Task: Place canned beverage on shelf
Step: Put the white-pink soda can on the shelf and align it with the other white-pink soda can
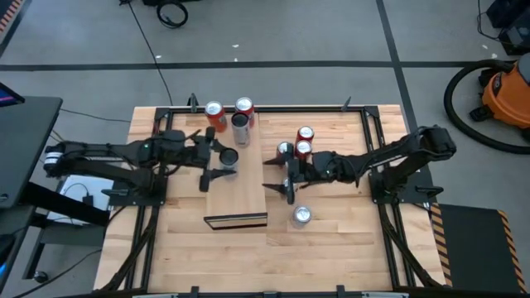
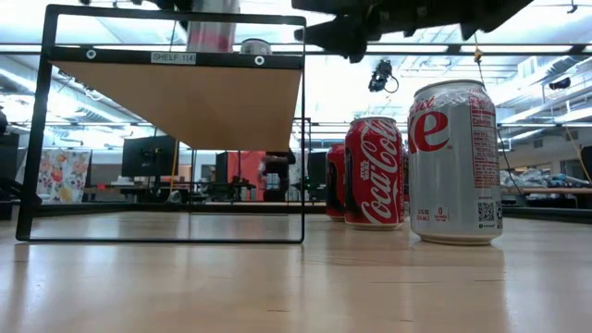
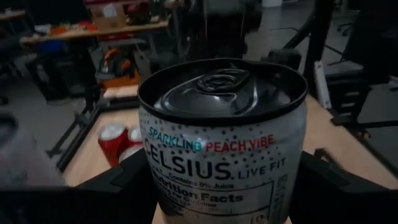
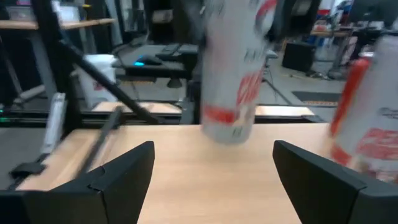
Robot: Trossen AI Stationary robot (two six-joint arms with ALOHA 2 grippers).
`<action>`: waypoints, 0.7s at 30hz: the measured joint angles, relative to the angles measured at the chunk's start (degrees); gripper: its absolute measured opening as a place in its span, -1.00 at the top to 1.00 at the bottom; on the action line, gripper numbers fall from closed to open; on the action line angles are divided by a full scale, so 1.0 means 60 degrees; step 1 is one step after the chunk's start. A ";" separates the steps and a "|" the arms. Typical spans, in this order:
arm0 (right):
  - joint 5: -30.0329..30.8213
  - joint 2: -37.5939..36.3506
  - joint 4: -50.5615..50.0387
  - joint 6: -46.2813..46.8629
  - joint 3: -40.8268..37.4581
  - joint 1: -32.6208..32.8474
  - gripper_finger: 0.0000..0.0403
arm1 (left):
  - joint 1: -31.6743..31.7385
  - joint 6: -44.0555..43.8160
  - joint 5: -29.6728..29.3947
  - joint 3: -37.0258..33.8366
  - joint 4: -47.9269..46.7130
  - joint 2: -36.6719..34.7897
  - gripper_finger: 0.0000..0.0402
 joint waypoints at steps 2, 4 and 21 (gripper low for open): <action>-0.0040 0.0033 0.0183 -0.0052 0.0000 -0.0171 -0.68 | 0.0161 -0.0049 0.0192 -0.0337 0.0637 0.0174 -0.36; -0.0158 0.0029 0.0258 -0.0017 0.0000 -0.0283 -0.68 | 0.0243 -0.0233 0.0245 -0.0630 0.1210 0.0163 -0.37; -0.0531 0.0025 0.0357 0.0134 0.0000 -0.0283 -0.67 | 0.0335 -0.0696 0.0213 -0.0900 0.0855 0.0158 -0.38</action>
